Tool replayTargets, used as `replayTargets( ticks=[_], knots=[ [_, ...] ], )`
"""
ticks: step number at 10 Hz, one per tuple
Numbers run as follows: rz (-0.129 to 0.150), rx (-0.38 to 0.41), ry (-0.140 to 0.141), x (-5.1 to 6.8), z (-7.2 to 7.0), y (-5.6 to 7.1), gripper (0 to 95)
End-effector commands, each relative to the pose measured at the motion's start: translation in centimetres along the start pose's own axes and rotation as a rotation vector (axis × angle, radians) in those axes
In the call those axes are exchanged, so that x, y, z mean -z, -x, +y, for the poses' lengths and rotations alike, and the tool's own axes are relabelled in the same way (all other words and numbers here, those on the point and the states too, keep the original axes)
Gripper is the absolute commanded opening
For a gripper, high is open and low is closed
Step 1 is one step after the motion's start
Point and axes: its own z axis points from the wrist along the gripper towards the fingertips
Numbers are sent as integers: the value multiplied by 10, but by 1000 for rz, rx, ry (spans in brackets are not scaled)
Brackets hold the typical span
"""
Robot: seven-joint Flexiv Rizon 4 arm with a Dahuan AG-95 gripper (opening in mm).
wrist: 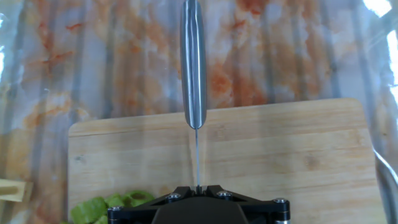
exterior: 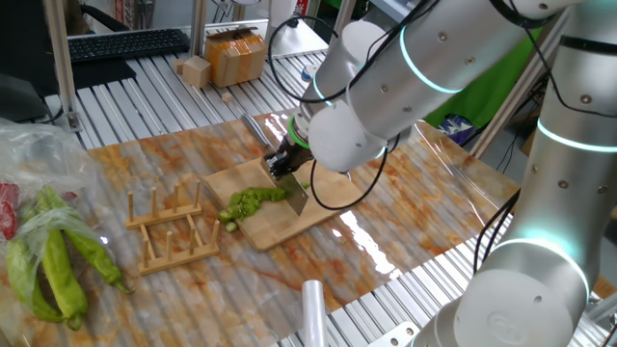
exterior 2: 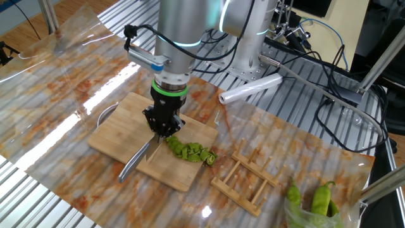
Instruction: Chop the chili peppers
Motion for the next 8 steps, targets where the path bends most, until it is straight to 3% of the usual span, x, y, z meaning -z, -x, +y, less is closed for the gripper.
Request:
replayTargets(
  ticks=[1,2,3,5,8],
  knots=[
    [35,2,14,-1,2,1,0],
    [60,6,10,0,2,2,0],
    [64,9,2,1,2,2,0],
    [66,-16,31,1,1,2,0],
    [87,-10,31,4,1,4,0]
  ],
)
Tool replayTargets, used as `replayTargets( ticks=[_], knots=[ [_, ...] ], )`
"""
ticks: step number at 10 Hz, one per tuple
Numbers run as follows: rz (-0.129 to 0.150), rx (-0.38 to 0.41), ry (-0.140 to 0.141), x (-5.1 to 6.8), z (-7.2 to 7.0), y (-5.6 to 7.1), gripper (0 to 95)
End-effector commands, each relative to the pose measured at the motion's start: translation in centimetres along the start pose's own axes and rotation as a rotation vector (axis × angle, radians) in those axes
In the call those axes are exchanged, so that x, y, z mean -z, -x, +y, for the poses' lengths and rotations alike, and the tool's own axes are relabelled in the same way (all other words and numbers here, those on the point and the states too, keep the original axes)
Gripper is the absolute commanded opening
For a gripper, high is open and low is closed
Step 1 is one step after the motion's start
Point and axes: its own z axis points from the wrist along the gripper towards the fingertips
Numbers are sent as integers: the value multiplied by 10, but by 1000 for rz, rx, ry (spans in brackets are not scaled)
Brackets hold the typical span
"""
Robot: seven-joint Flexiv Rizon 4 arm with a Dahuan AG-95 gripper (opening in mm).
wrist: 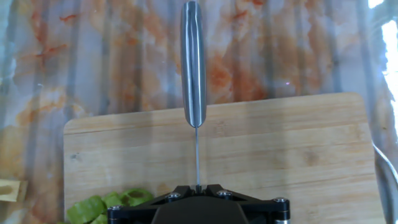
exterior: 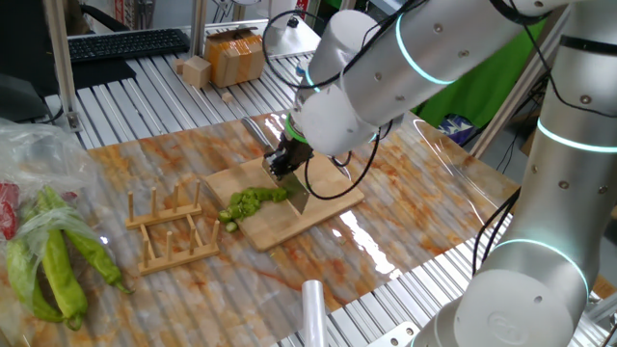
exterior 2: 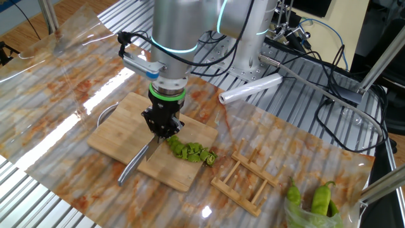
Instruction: Chop the chili peppers
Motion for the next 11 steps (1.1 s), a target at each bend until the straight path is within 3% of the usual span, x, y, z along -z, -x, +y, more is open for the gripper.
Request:
replayTargets(
  ticks=[1,4,5,11],
  knots=[
    [13,4,21,3,6,2,0],
    [34,6,18,6,6,3,0],
    [55,8,19,10,6,5,0],
    [68,11,14,23,5,8,0]
  ],
)
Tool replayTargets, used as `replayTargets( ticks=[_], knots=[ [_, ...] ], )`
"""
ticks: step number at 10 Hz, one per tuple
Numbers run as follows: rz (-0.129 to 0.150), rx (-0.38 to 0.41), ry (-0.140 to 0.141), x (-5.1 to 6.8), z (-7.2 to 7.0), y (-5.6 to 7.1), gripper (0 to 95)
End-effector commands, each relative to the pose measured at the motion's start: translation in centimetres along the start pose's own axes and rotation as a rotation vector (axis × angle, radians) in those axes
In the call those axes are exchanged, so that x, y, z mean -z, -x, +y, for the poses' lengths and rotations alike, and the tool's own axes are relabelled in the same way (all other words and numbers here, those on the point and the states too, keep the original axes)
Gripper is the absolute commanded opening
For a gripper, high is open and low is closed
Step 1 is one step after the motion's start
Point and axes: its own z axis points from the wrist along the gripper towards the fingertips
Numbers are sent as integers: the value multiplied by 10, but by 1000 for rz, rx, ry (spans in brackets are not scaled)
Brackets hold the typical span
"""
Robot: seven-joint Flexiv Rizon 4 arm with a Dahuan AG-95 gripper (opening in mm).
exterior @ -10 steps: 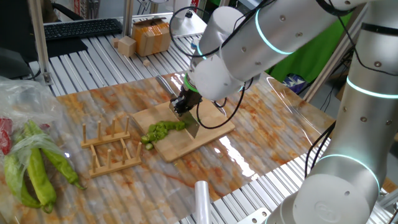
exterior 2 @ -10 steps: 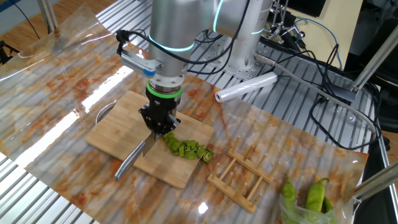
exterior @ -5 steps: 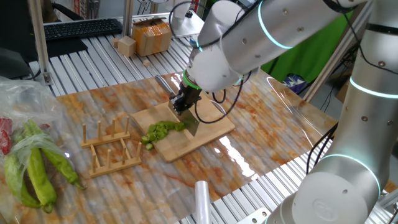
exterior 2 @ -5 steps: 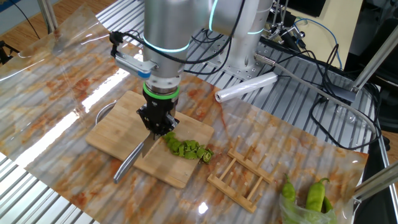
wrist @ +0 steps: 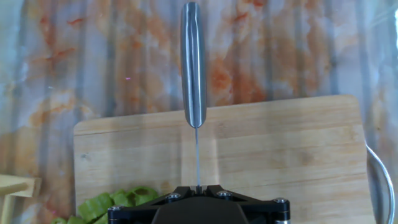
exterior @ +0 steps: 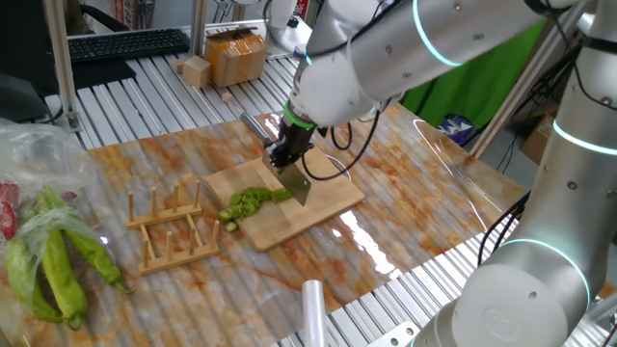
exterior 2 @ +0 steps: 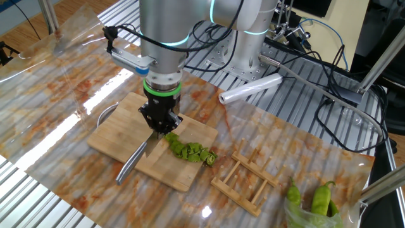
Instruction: Chop the chili peppers
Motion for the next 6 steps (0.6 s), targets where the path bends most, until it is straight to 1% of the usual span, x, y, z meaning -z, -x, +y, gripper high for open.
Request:
replayTargets(
  ticks=[1,4,5,6],
  knots=[
    [19,0,7,8,1,0,0],
    [17,8,6,12,-2,0,0],
    [10,22,9,13,-8,-1,0],
    [10,28,11,12,-12,-2,0]
  ],
)
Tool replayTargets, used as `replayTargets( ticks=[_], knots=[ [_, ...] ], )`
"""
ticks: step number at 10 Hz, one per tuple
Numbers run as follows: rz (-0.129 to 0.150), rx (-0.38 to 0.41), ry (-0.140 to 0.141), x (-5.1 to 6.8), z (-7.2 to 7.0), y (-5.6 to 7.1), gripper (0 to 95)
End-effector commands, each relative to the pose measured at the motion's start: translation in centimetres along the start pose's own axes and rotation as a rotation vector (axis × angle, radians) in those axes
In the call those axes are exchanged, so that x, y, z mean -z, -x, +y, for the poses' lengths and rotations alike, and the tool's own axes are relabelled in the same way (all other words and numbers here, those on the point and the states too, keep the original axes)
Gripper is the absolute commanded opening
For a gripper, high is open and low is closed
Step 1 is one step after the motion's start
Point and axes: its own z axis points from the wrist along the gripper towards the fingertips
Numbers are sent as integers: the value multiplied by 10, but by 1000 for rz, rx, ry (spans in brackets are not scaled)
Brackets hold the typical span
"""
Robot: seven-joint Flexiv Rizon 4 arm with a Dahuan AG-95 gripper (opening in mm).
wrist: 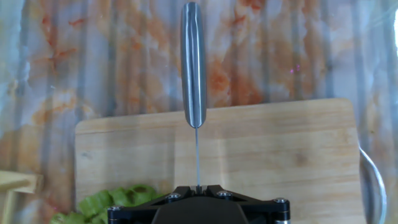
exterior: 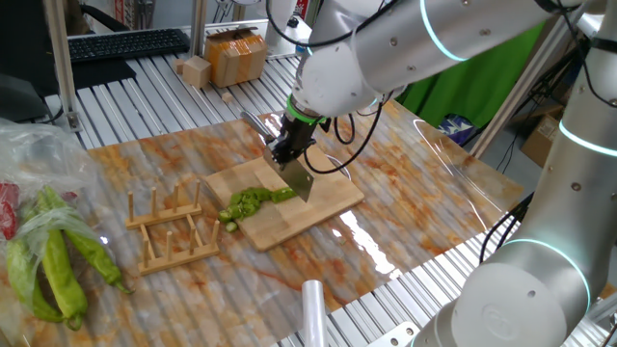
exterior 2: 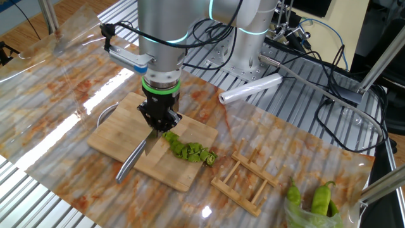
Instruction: Chop the chili peppers
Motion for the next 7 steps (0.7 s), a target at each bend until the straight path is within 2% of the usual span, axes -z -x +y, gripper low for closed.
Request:
replayTargets(
  ticks=[1,7],
  knots=[
    [3,10,7,0,-4,-2,0],
    [-8,8,6,-2,-3,-11,0]
  ],
)
